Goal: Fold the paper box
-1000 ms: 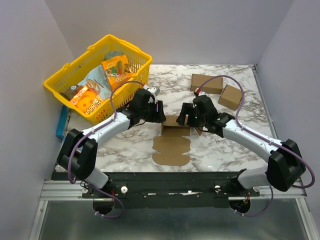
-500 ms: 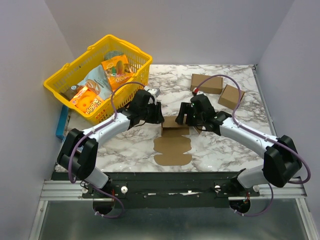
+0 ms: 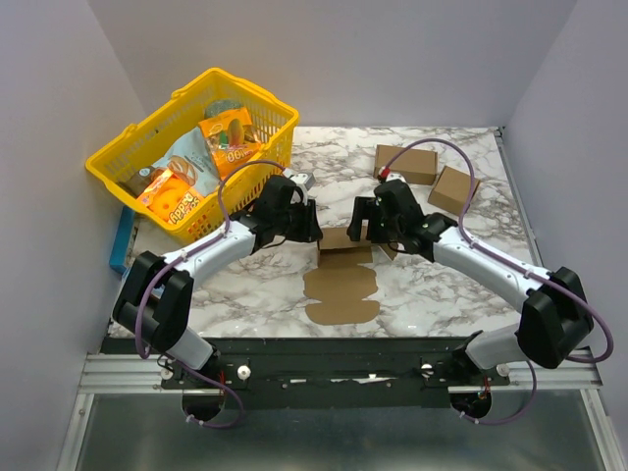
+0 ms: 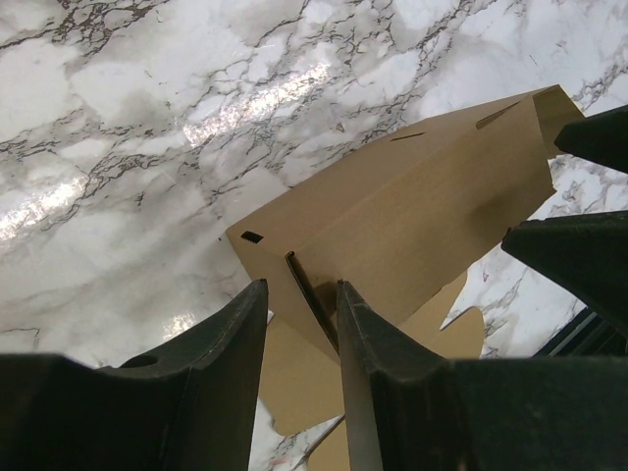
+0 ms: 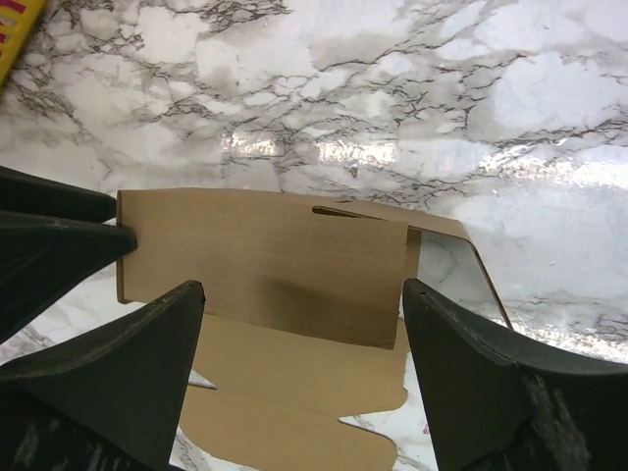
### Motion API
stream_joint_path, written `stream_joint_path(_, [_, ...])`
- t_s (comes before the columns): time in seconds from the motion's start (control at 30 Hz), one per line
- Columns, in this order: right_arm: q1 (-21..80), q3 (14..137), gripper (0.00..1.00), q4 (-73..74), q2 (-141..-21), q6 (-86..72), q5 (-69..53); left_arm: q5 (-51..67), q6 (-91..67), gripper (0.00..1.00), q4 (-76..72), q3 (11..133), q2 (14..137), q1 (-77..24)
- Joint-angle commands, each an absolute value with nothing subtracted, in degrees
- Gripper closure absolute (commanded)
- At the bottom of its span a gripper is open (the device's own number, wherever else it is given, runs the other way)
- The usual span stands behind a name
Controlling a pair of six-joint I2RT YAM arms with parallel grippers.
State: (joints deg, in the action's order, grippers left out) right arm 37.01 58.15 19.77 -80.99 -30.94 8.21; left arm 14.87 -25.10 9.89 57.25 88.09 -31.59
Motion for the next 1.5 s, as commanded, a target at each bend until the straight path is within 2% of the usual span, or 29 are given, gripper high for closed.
stream_joint_path(0.0, [36.74, 60.47, 0.10, 23.73, -81.21, -29.36, 11.25, 14.85, -24.35, 0.58, 11.34, 56.16, 89.12, -31.38])
stream_joint_path(0.67, [37.88, 62.23, 0.23, 22.94, -87.80, -27.60, 6.51, 15.47, -24.52, 0.61, 11.16, 56.34, 89.82, -31.38])
stream_joint_path(0.9, [37.88, 60.56, 0.32, 20.48, -89.82, -29.00, 2.55, 15.64, -24.52, 0.62, 11.08, 56.43, 90.00, -31.38])
stream_joint_path(0.97, [37.88, 60.56, 0.31, 20.22, -90.26, -29.27, 1.50, 15.73, -24.43, 0.62, 11.07, 56.51, 90.09, -31.38])
stream_joint_path(1.13, [37.88, 59.50, 0.20, 20.39, -86.85, -29.09, 4.12, 15.03, -23.82, 0.62, 11.60, 56.60, 90.35, -31.38])
stream_joint_path(1.33, [37.88, 57.49, 0.15, 21.18, -77.00, -21.63, 4.66, 14.85, -22.59, 0.62, 11.25, 56.69, 90.79, -31.38])
stream_joint_path(1.47, [37.71, 56.78, 0.13, 23.46, -74.18, -16.45, 9.38, 15.21, -21.80, 0.62, 10.55, 56.51, 90.62, -31.38])
